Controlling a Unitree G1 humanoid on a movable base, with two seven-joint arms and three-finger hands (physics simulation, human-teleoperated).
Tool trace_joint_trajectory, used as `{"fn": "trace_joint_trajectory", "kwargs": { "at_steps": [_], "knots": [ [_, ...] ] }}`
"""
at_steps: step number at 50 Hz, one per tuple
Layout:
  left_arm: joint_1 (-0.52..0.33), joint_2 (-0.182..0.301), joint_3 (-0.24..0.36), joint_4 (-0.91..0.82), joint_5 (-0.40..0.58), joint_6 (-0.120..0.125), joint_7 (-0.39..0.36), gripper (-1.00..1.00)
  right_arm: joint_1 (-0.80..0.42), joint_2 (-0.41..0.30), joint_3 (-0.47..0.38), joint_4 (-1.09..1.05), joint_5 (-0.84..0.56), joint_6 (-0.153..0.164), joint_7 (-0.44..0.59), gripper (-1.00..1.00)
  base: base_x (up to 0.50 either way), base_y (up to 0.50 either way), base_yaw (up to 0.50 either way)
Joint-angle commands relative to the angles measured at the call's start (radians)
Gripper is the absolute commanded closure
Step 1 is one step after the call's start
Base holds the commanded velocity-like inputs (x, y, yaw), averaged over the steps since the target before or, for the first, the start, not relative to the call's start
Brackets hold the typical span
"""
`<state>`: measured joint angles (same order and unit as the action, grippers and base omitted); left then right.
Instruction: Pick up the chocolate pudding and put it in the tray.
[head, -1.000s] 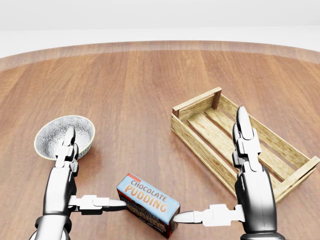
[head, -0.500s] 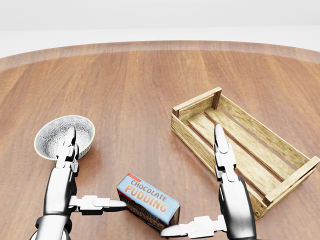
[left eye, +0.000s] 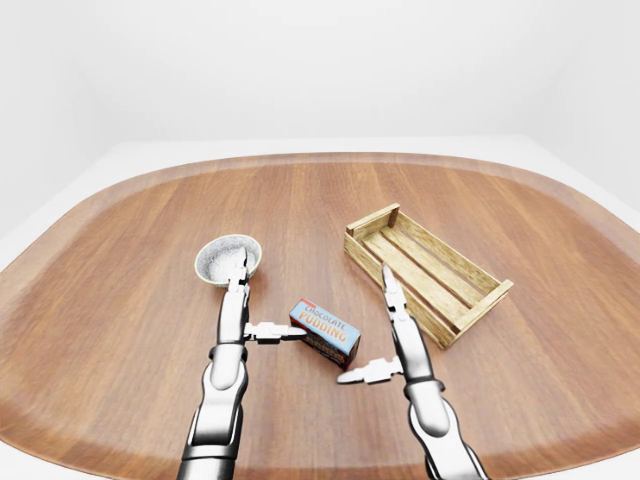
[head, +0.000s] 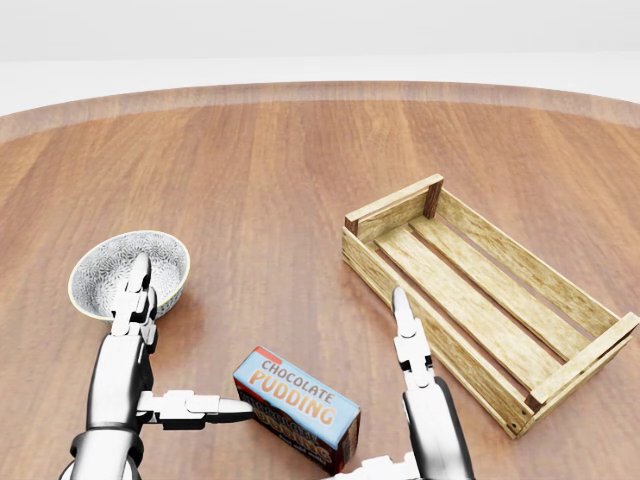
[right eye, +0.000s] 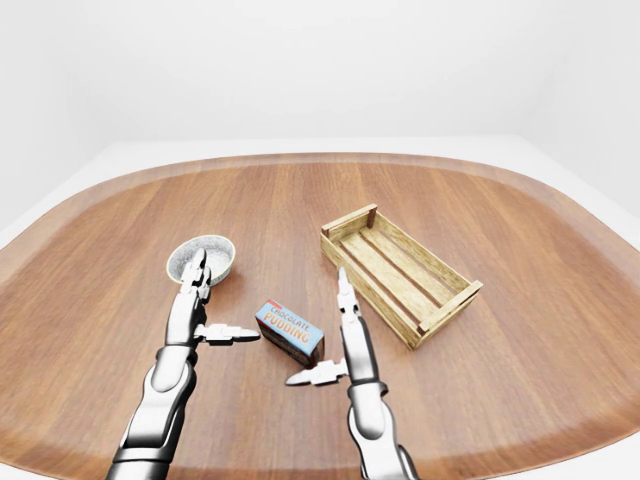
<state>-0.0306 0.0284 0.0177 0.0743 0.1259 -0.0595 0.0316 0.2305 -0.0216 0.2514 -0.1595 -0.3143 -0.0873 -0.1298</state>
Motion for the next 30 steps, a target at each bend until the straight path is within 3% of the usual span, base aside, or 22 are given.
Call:
{"fn": "trace_joint_trajectory", "kwargs": {
  "at_steps": [1,30],
  "knots": [
    [0.001,-0.006,0.010,-0.009,-0.055,0.021,-0.031,-1.00,-0.011,0.004,0.013,0.082,-0.025,0.000,-0.018,-1.00,0.00,0.00,0.00],
    [0.002,-0.005,0.009,-0.010,-0.052,0.019,-0.035,-1.00,-0.060,0.034,0.002,0.299,-0.072,0.000,-0.059,-1.00,0.00,0.00,0.00]
  ]
}}
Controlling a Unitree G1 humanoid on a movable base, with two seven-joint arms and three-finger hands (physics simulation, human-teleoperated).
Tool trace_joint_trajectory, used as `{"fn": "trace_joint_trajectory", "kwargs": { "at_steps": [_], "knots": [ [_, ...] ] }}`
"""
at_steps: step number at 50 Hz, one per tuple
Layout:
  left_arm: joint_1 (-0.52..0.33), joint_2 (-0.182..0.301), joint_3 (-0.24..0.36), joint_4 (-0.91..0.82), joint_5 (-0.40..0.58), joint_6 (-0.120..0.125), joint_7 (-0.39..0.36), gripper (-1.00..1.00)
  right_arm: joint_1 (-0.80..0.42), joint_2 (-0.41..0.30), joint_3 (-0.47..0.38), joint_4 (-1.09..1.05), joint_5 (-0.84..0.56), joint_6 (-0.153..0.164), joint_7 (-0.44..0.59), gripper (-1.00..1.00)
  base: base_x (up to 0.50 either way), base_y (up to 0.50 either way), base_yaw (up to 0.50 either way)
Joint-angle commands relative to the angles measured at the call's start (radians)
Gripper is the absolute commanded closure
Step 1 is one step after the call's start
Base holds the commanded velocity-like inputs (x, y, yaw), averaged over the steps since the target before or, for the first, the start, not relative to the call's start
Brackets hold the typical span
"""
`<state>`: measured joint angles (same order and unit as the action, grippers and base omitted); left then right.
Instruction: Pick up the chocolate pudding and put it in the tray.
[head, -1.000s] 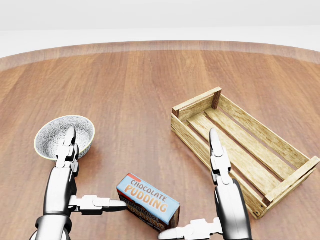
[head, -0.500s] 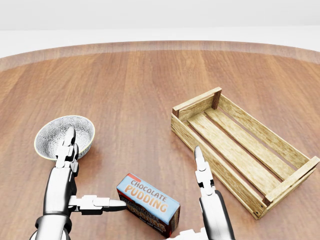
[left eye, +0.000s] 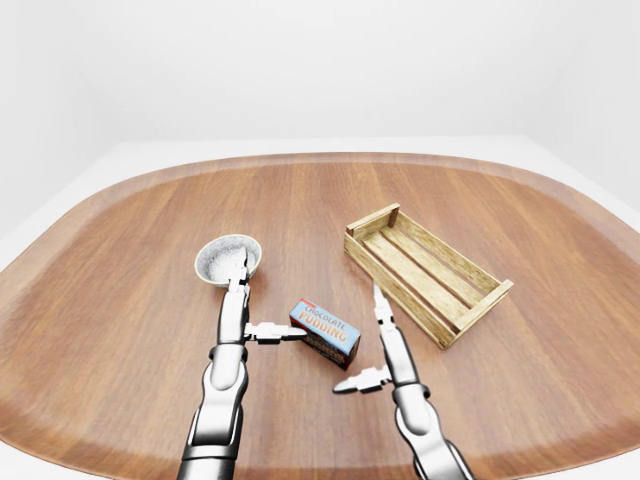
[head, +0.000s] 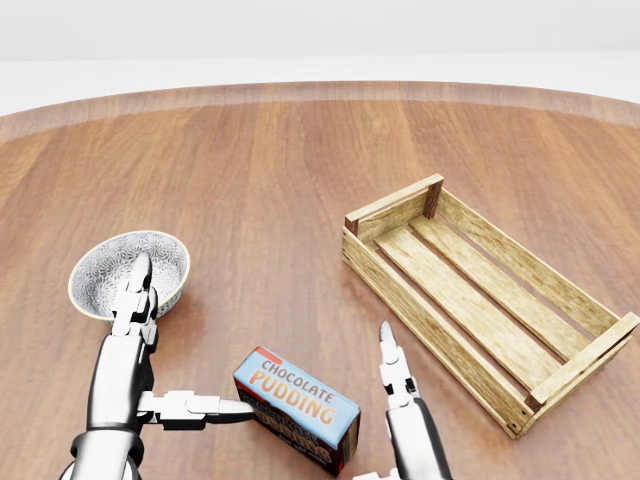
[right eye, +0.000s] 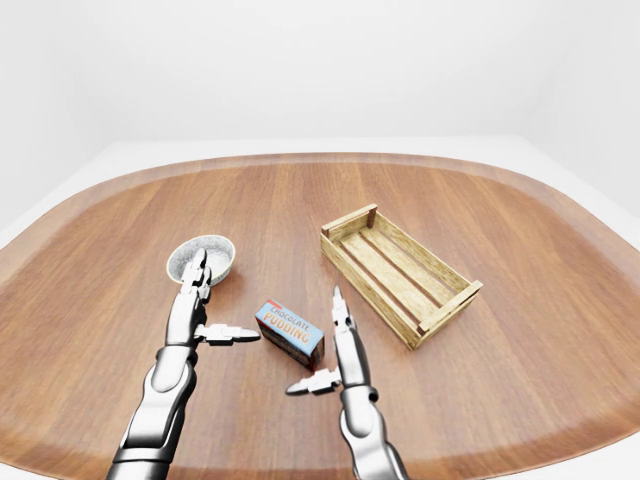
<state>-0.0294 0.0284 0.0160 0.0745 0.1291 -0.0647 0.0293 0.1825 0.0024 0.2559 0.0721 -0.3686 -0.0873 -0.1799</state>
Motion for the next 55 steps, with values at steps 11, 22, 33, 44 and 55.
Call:
{"fn": "trace_joint_trajectory", "kwargs": {
  "at_steps": [11,22,33,44,55],
  "knots": [
    [0.002,-0.006,0.011,-0.013,-0.056,0.026,-0.032,-1.00,-0.019,0.015,-0.001,0.082,-0.025,0.000,-0.015,-1.00,0.00,0.00,0.00],
    [-0.004,-0.006,0.014,-0.006,-0.060,0.026,-0.030,-1.00,-0.040,0.023,-0.005,0.123,-0.036,0.000,-0.021,-1.00,0.00,0.00,0.00],
    [0.000,-0.005,0.013,-0.011,-0.060,0.026,-0.031,-1.00,-0.078,0.034,-0.022,0.209,-0.049,0.000,-0.035,-1.00,0.00,0.00,0.00],
    [0.000,-0.006,0.011,-0.008,-0.058,0.021,-0.031,-1.00,-0.121,0.046,-0.040,0.327,-0.080,0.000,-0.064,-1.00,0.00,0.00,0.00],
    [-0.001,-0.006,0.011,-0.004,-0.057,0.017,-0.032,-1.00,-0.162,0.058,-0.057,0.422,-0.103,0.000,-0.087,-1.00,0.00,0.00,0.00]
  ]
}}
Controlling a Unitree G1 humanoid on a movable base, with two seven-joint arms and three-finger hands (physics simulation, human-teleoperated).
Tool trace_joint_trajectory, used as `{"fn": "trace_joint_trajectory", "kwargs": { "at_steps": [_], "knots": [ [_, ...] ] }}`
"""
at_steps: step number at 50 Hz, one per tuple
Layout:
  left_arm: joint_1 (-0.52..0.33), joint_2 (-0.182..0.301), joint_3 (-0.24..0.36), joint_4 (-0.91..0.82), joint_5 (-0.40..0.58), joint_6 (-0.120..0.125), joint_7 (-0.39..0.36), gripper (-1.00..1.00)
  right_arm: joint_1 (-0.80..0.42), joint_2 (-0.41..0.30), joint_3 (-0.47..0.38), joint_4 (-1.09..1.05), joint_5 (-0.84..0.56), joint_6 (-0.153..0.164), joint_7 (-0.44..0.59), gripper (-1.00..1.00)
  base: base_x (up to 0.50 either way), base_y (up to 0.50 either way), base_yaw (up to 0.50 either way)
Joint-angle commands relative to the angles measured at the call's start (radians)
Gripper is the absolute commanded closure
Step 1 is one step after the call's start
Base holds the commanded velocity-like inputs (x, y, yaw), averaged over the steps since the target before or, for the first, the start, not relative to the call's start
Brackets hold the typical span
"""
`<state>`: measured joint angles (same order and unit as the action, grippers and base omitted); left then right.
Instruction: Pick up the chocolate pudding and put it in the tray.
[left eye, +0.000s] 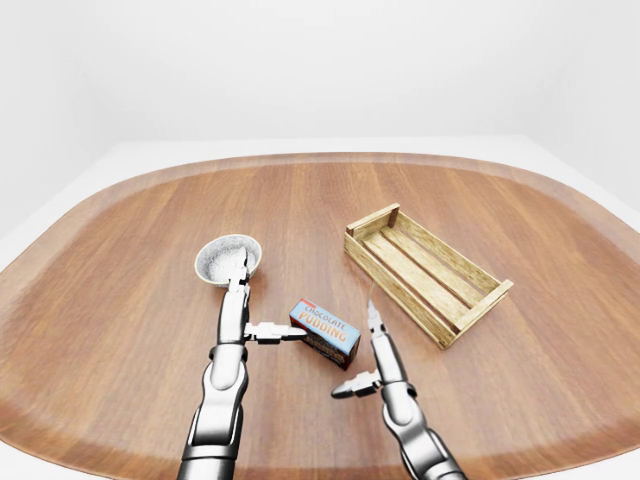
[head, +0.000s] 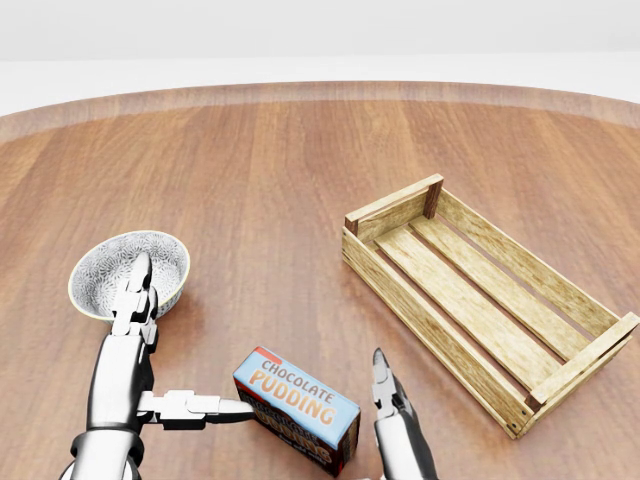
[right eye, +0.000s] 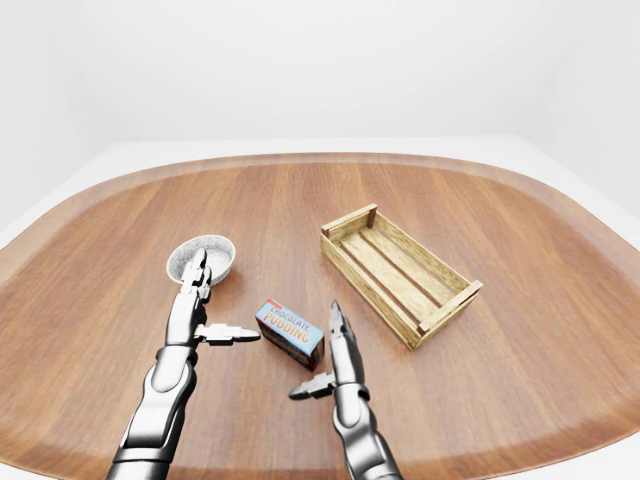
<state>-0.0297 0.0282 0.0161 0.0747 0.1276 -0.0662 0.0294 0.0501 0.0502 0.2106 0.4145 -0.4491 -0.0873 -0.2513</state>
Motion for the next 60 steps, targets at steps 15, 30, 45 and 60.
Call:
{"fn": "trace_joint_trajectory", "kwargs": {
  "at_steps": [15,30,45,60],
  "knots": [
    [0.002,-0.005,0.011,-0.010,-0.056,0.021,-0.034,-1.00,-0.038,0.011,-0.020,0.109,-0.037,0.000,-0.028,1.00,0.00,0.00,0.00],
    [-0.003,-0.005,0.012,-0.003,-0.058,0.020,-0.032,-1.00,-0.017,0.012,-0.016,0.037,-0.026,0.000,-0.008,1.00,0.00,0.00,0.00],
    [0.001,-0.005,0.011,-0.010,-0.057,0.021,-0.035,-1.00,0.058,-0.006,0.013,-0.290,0.081,0.000,0.082,1.00,0.00,0.00,0.00],
    [0.000,-0.005,0.011,-0.005,-0.056,0.016,-0.035,-1.00,0.070,-0.022,0.022,-0.406,0.114,0.000,0.096,1.00,0.00,0.00,0.00]
  ]
}}
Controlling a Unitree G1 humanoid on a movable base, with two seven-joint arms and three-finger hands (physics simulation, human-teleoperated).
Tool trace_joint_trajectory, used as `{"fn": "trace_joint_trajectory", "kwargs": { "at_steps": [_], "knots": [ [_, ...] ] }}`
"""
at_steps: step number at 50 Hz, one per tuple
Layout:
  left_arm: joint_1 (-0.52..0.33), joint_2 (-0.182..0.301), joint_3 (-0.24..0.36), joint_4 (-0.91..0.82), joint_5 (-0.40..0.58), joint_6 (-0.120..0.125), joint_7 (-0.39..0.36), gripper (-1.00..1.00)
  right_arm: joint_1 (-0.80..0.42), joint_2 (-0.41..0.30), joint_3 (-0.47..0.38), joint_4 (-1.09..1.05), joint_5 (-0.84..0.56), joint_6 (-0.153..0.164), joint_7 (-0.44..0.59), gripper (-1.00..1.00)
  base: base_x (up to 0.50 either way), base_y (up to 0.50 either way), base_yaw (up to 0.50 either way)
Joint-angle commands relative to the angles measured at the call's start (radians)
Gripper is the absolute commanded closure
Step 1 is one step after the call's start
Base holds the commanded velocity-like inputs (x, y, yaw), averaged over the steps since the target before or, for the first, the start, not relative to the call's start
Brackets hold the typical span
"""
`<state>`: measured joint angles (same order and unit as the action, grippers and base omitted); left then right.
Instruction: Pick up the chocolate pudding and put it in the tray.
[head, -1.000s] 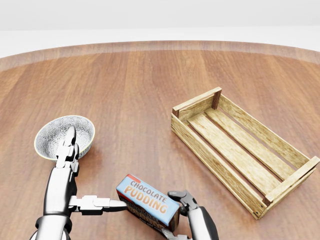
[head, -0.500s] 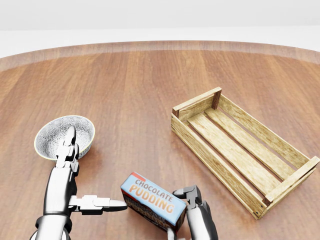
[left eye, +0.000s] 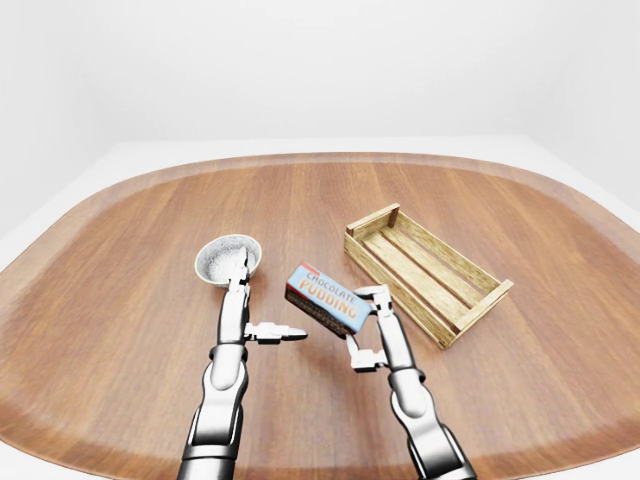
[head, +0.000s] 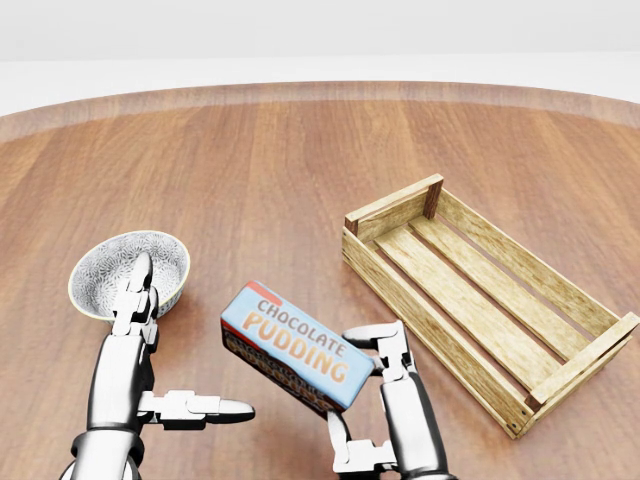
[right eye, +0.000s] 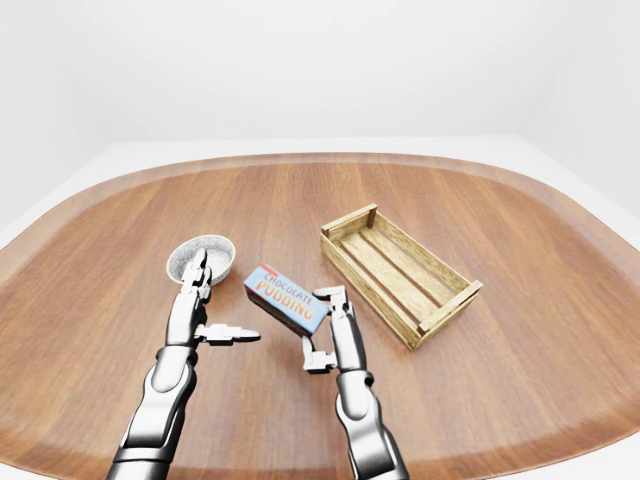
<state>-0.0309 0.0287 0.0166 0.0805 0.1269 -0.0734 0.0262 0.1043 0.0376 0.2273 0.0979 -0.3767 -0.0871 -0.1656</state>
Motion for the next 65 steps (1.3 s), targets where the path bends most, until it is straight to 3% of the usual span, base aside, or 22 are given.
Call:
{"fn": "trace_joint_trajectory", "kwargs": {
  "at_steps": [1,15,16,21,40,65],
  "knots": [
    [0.001,-0.006,0.010,-0.012,-0.055,0.025,-0.032,-1.00,0.016,-0.010,0.005,-0.094,0.043,0.000,0.012,1.00,0.00,0.00,0.00],
    [0.002,-0.006,0.010,-0.016,-0.057,0.030,-0.031,-1.00,0.010,-0.013,-0.008,-0.142,0.045,0.000,0.022,1.00,0.00,0.00,0.00],
    [0.002,-0.007,0.010,-0.005,-0.056,0.018,-0.030,-1.00,0.004,-0.014,-0.012,-0.135,0.043,0.000,0.020,1.00,0.00,0.00,0.00],
    [0.000,-0.006,0.011,-0.013,-0.058,0.030,-0.030,-1.00,-0.035,-0.012,-0.042,-0.126,0.049,0.000,0.030,1.00,0.00,0.00,0.00],
    [-0.006,-0.005,0.012,-0.001,-0.061,0.026,-0.030,-1.00,-0.264,-0.009,-0.144,-0.028,0.047,0.000,0.055,1.00,0.00,0.00,0.00],
    [-0.001,-0.005,0.011,-0.014,-0.058,0.035,-0.035,-1.00,-0.508,-0.043,-0.197,0.286,0.023,0.000,-0.020,1.00,0.00,0.00,0.00]
  ]
}}
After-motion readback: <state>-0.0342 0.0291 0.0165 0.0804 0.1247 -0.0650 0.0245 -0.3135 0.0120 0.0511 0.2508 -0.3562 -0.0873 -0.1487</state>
